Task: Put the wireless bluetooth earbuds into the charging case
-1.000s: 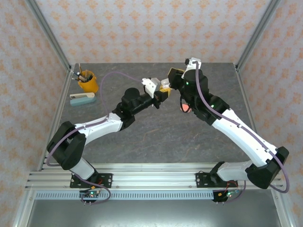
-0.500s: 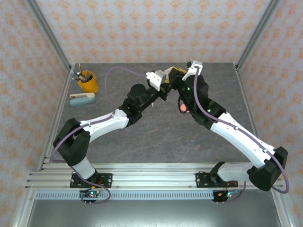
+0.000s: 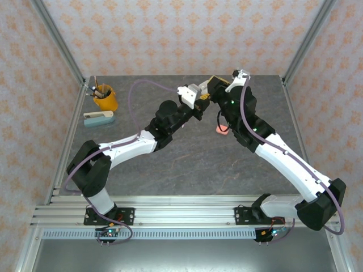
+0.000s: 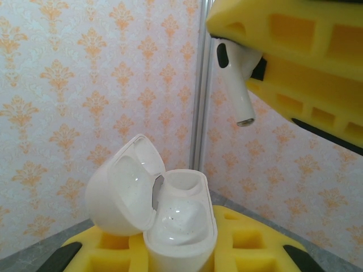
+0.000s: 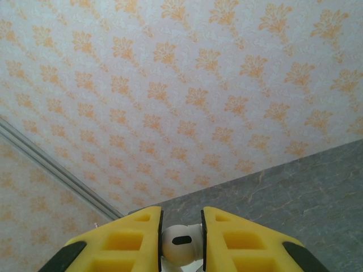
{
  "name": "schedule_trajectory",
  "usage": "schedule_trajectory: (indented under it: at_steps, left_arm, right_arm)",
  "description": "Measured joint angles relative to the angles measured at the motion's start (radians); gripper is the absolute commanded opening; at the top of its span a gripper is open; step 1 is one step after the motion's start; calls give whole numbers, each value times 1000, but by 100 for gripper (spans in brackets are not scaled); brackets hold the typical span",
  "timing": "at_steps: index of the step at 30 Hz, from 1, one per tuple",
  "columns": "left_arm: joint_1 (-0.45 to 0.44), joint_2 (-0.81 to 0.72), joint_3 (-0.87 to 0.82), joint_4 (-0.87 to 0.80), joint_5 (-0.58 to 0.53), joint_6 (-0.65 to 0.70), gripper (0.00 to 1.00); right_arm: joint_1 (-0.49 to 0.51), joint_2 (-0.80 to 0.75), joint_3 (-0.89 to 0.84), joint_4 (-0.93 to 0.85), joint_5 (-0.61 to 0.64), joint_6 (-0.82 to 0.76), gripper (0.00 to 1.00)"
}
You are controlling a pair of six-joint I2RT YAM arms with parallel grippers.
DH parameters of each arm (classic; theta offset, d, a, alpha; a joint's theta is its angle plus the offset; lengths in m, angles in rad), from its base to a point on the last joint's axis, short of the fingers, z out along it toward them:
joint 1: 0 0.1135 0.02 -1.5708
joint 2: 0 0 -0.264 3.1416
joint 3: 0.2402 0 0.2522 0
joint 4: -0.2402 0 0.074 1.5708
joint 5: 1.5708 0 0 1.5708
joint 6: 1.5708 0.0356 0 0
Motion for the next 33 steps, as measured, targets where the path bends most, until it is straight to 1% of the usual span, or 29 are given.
schedule_trajectory:
  at_steps: [7,18,33]
  left_arm:
    - [0,0,0,0,0,0,0]
    - [0,0,0,0,0,0,0]
    - [0,-1,17,0,4,0,0]
  right_arm:
    - [-13,0,-1,3,-64,55,22]
    - [-13,0,-35,38,-129,69,21]
    - [-13,22,-66,90,-144,69,21]
